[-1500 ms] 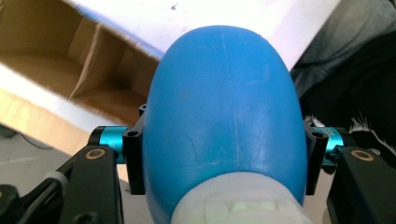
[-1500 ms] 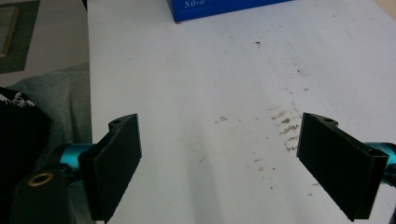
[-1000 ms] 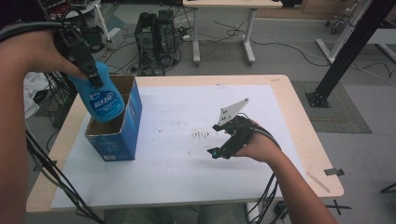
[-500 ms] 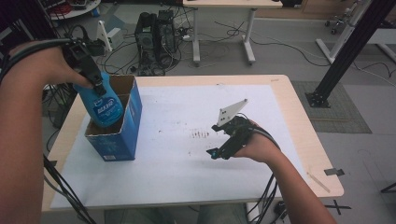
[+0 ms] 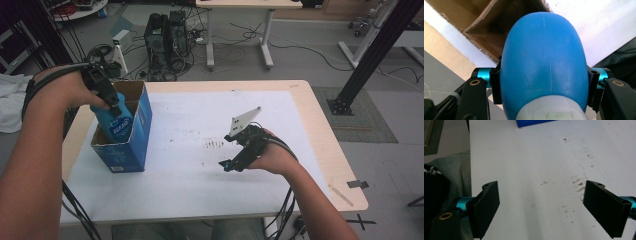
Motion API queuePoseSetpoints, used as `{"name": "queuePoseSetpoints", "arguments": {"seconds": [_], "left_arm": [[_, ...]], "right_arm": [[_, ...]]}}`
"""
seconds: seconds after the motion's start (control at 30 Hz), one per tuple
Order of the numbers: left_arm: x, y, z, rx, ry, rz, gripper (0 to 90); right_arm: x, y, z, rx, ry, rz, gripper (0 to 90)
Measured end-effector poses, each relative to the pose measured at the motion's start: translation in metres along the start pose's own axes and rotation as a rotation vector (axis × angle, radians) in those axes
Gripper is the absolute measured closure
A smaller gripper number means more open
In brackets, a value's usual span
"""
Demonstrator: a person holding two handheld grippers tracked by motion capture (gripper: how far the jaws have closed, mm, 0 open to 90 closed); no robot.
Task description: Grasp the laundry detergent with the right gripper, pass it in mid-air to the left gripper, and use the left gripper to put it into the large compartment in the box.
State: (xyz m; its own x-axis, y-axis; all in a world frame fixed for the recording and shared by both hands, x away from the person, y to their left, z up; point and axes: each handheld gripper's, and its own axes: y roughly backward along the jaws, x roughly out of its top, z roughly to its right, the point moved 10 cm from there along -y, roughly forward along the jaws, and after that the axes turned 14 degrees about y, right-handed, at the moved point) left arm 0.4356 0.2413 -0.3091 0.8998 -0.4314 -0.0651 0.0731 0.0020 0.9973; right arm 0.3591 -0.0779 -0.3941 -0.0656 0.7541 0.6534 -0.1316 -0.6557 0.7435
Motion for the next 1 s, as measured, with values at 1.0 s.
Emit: {"name": "queuePoseSetpoints", "arguments": {"seconds": [1.0], "left_arm": [[0.004,-0.072,-0.008,-0.016,-0.099,-0.059,38.2]], "right_arm": [[-0.002,-0.006,0.000,-0.004,-0.005,-0.004,13.1]]}}
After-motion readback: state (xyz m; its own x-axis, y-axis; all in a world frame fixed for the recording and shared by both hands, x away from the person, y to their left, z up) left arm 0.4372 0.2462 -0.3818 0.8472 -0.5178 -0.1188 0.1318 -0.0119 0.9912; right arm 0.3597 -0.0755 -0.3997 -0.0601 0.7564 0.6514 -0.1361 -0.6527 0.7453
